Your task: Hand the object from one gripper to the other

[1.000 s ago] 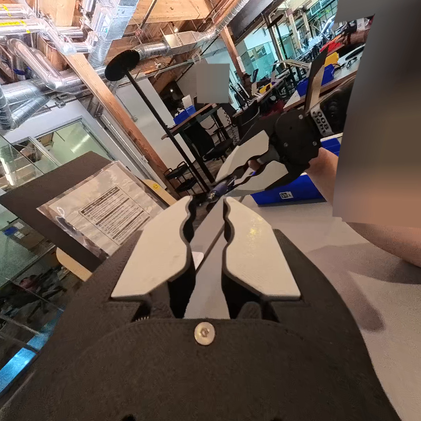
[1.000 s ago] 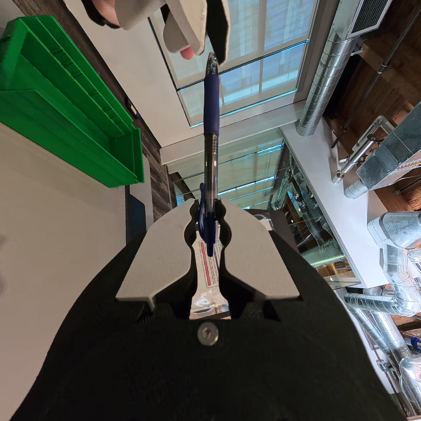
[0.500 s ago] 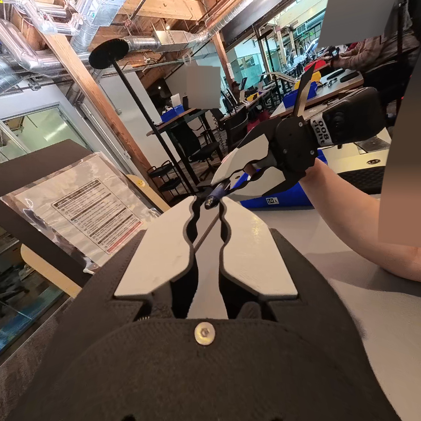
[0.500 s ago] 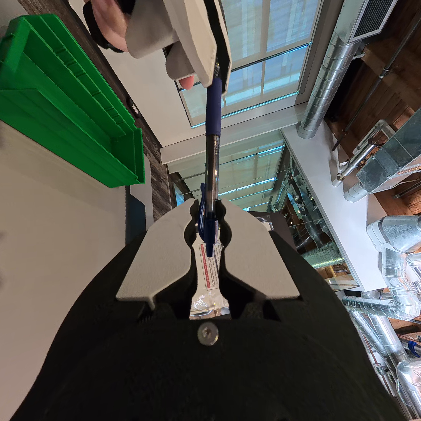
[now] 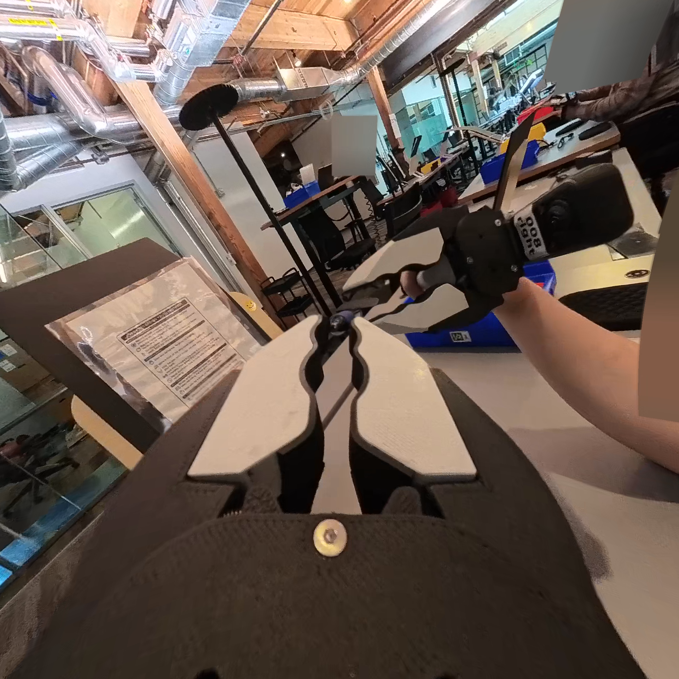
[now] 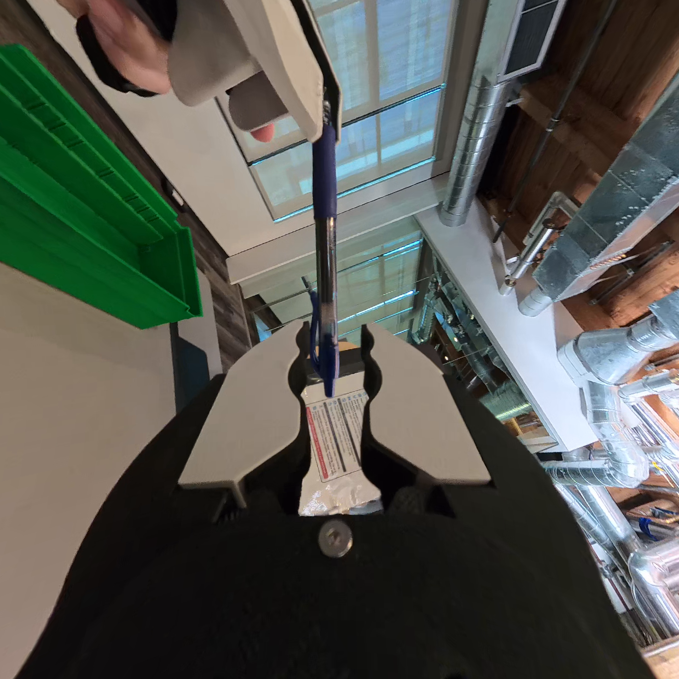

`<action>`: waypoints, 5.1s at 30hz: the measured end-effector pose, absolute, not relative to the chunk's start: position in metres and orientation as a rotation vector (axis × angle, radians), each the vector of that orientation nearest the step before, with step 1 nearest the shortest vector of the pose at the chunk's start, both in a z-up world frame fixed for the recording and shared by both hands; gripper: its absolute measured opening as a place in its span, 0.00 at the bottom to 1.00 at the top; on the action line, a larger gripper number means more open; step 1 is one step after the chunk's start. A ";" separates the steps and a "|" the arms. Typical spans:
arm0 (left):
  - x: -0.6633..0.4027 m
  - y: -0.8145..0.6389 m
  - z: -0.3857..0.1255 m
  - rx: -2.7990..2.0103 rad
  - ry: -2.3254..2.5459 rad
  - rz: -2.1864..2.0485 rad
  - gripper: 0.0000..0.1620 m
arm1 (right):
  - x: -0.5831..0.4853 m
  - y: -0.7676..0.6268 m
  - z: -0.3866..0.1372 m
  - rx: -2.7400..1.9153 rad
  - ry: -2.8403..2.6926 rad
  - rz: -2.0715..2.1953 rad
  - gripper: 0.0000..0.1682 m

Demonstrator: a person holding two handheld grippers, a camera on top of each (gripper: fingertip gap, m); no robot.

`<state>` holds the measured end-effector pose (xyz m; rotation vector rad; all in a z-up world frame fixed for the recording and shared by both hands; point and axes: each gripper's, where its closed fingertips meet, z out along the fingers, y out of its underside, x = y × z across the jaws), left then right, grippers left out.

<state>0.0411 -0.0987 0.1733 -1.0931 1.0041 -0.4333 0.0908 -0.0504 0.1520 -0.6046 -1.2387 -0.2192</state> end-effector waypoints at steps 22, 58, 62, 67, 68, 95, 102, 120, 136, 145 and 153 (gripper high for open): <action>0.005 -0.105 0.214 -0.988 0.784 -0.504 0.06 | 0.079 -0.031 0.178 -0.633 -0.663 1.729 0.21; 0.025 -0.084 0.192 -1.088 0.848 -0.451 0.06 | 0.105 -0.044 0.206 -0.586 -0.600 1.655 0.00; 0.022 -0.077 0.192 -1.111 0.816 -0.446 0.06 | 0.100 -0.064 0.196 -0.585 -0.801 1.745 0.00; 0.009 -0.071 0.201 -1.099 0.725 -0.490 0.06 | 0.054 -0.083 0.145 -0.797 -1.165 1.780 0.08; 0.007 -0.071 0.203 -1.094 0.712 -0.495 0.06 | 0.041 -0.078 0.136 -0.868 -1.173 1.762 0.13; 0.009 -0.081 0.212 -1.043 0.693 -0.557 0.06 | 0.041 -0.029 0.167 -0.502 -0.377 2.069 0.10; 0.016 -0.083 0.210 -1.046 0.710 -0.579 0.06 | 0.054 -0.028 0.170 -0.434 -0.341 2.056 0.06; 0.025 -0.074 0.189 -1.167 0.775 -0.672 0.06 | 0.091 -0.028 0.186 -0.357 -0.325 1.999 0.05; -0.013 -0.075 0.211 -1.148 0.582 -0.388 0.25 | 0.100 -0.013 0.191 -0.739 -0.598 0.529 0.04; 0.050 -0.080 0.197 -1.117 0.625 -0.054 0.23 | 0.081 -0.049 0.198 -0.479 -0.629 -0.303 0.04; 0.069 -0.075 0.188 -1.087 0.644 0.033 0.16 | 0.063 -0.060 0.196 -0.430 -0.662 -0.388 0.04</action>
